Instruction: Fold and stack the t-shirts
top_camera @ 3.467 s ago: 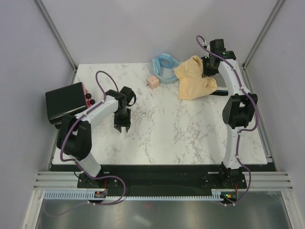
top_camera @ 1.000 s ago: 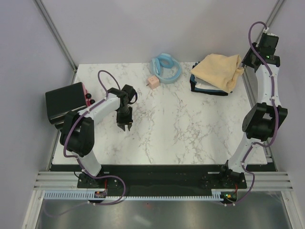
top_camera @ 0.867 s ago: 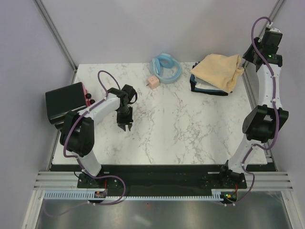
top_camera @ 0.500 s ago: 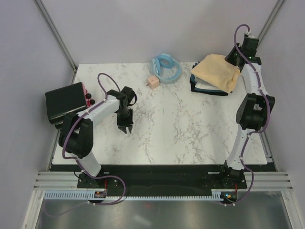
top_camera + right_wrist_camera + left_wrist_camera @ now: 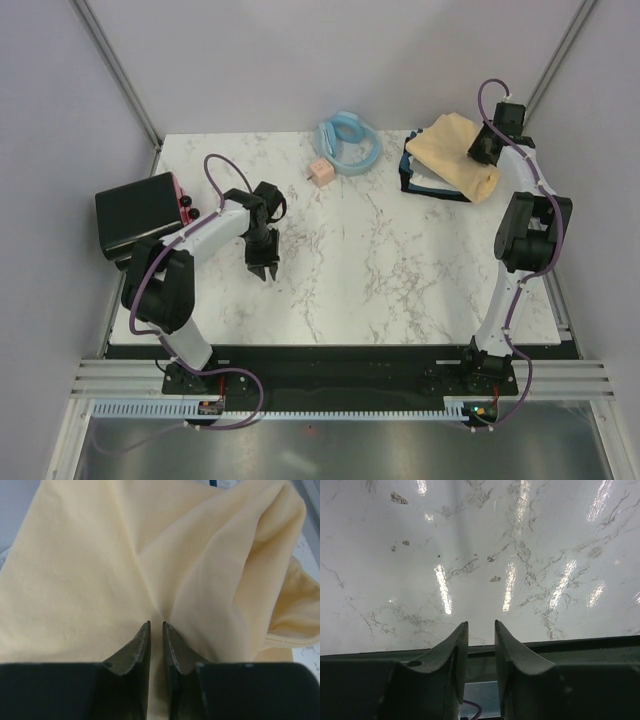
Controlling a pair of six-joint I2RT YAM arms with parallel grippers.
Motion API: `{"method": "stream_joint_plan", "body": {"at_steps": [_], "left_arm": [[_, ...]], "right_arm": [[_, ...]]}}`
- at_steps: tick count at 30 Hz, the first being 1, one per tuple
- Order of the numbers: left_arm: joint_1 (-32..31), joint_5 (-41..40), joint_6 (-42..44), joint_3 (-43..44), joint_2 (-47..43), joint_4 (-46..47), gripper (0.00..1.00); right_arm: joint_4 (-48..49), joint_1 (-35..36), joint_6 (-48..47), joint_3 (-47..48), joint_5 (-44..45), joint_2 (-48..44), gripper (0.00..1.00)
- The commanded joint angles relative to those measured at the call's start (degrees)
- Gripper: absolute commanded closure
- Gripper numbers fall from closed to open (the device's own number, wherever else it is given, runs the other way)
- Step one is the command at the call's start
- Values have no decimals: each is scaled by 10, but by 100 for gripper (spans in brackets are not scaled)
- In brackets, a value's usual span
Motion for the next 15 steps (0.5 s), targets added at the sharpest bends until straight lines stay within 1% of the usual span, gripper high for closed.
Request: {"method": "stream_joint_plan", "body": {"at_steps": [1, 2, 4, 6, 8, 9, 12, 14, 15], "left_arm": [[3, 12, 12, 26, -6, 8, 66], [3, 11, 10, 28, -6, 8, 66], [3, 7, 8, 29, -6, 8, 64], [3, -6, 4, 30, -8, 12, 59], [4, -16, 1, 35, -14, 16, 58], [4, -16, 1, 39, -15, 24, 57], [4, -22, -3, 59, -16, 32, 57], [4, -23, -8, 79, -12, 34, 57], [4, -22, -10, 87, -11, 34, 57]], "right_arm": [[-28, -3, -14, -8, 4, -21, 77], [-26, -3, -13, -2, 4, -24, 75], [-21, -3, -12, 7, -32, -34, 72], [-10, -3, -9, 32, -55, -42, 66], [-2, -3, -5, 67, -89, -57, 61], [3, -3, 0, 80, -114, -62, 60], [14, -3, 31, 127, -142, -94, 59], [18, 0, 65, 131, -179, -113, 59], [20, 2, 78, 122, -189, -142, 59]]}}
